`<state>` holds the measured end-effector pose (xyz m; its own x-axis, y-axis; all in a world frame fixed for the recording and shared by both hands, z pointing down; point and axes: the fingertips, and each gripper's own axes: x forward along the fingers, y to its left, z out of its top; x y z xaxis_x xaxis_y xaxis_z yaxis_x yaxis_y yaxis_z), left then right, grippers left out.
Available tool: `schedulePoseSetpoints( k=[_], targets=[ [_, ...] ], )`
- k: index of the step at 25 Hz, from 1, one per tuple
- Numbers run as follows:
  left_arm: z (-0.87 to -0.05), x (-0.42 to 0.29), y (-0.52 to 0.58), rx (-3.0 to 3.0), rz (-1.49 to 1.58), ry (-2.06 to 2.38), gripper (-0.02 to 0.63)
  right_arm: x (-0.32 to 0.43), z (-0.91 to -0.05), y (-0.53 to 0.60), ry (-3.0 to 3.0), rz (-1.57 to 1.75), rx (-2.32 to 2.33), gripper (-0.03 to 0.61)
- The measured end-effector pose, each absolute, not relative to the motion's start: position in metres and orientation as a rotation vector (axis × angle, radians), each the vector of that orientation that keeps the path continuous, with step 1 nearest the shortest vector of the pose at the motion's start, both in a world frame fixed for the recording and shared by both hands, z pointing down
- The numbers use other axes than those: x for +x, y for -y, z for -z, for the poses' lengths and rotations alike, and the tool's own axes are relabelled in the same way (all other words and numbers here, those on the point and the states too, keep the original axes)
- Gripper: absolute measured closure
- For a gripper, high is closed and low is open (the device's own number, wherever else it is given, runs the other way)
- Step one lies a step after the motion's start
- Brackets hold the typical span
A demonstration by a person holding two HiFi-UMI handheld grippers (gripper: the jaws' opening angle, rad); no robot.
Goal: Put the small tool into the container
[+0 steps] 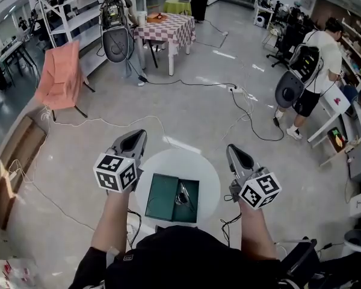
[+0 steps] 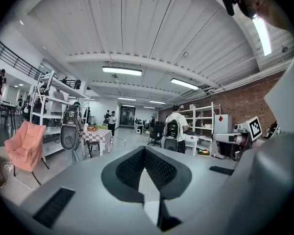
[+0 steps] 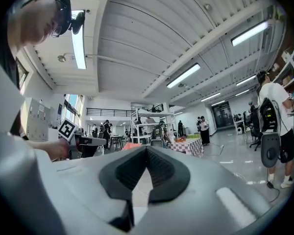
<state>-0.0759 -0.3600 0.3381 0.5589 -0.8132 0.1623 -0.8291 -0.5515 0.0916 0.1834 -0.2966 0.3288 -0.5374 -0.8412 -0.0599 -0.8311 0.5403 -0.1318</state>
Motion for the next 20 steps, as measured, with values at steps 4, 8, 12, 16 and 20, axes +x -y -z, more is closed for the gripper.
schedulePoseSetpoints(
  k=[4, 8, 12, 16, 20],
  targets=[
    [-0.340, -0.079, 0.357, 2.618, -0.152, 1.412, 0.609, 0.187, -0.315, 0.287, -2.628, 0.112, -1.432, 0.568],
    [-0.341, -0.077, 0.353, 2.613, -0.155, 1.412, 0.609, 0.188, -0.311, 0.281, -2.642, 0.086, -1.436, 0.569],
    [-0.346, -0.071, 0.349, 2.614, -0.162, 1.400, 0.609, 0.189, -0.314, 0.277, -2.642, 0.085, -1.437, 0.569],
    [-0.348, -0.069, 0.348, 2.614, -0.165, 1.389, 0.609, 0.188, -0.321, 0.278, -2.641, 0.121, -1.440, 0.571],
    [-0.350, -0.070, 0.348, 2.604, -0.169, 1.381, 0.609, 0.183, -0.325, 0.279, -2.652, 0.153, -1.433, 0.571]
  ],
)
